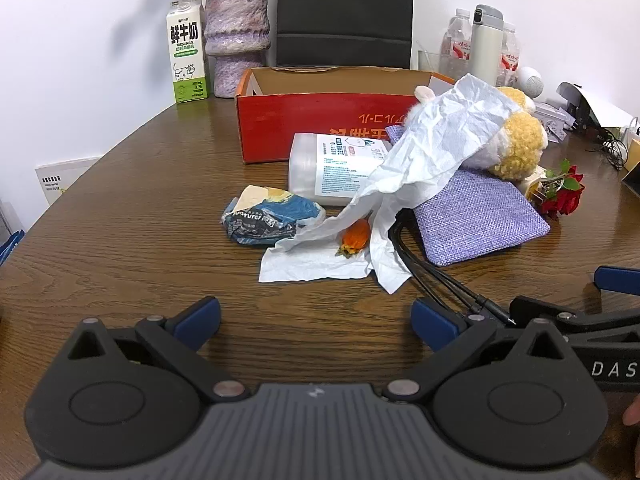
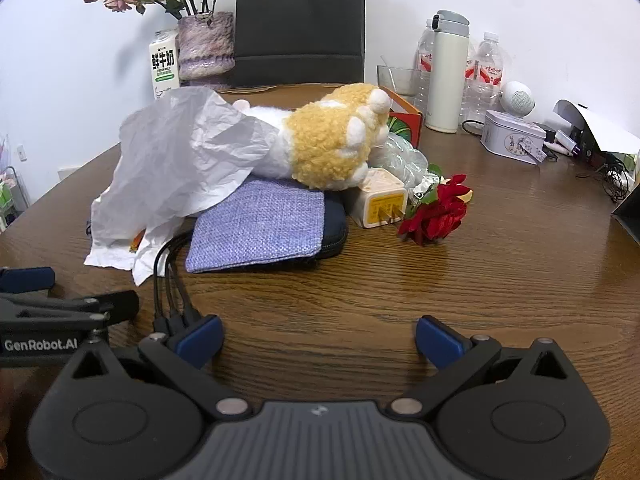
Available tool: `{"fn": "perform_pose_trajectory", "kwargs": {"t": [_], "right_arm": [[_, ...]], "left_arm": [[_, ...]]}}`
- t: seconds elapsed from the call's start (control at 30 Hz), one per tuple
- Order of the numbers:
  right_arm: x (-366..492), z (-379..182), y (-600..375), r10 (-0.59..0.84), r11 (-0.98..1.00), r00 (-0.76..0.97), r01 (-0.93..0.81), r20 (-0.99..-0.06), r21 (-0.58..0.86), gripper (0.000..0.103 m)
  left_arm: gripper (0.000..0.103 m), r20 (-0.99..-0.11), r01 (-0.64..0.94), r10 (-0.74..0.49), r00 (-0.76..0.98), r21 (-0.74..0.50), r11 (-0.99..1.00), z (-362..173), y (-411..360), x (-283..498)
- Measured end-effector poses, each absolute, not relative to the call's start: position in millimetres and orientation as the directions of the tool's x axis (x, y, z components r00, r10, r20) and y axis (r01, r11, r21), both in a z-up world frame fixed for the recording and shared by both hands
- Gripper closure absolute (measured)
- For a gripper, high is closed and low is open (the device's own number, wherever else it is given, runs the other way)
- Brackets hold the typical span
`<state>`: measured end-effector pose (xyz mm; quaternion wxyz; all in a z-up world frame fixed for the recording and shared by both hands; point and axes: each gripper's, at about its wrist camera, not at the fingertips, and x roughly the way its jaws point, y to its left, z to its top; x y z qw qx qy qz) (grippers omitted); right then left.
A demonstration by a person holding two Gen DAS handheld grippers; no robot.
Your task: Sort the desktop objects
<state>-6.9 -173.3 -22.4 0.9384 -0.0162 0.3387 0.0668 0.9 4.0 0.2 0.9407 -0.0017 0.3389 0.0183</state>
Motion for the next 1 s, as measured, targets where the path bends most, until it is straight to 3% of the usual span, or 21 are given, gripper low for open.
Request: {"fn": "perform_pose_trajectory", "kwargs": {"t": [1.0], "right_arm": [[-5.9,-22.9,-173.6,0.111,0.991,0.761,-0.13,-0.64,0.017,0.0]], "left_arm": [[0.0,-0.637,-0.04,0.038,0.77,0.011,0.999,0.1,3.8,0.0]]}}
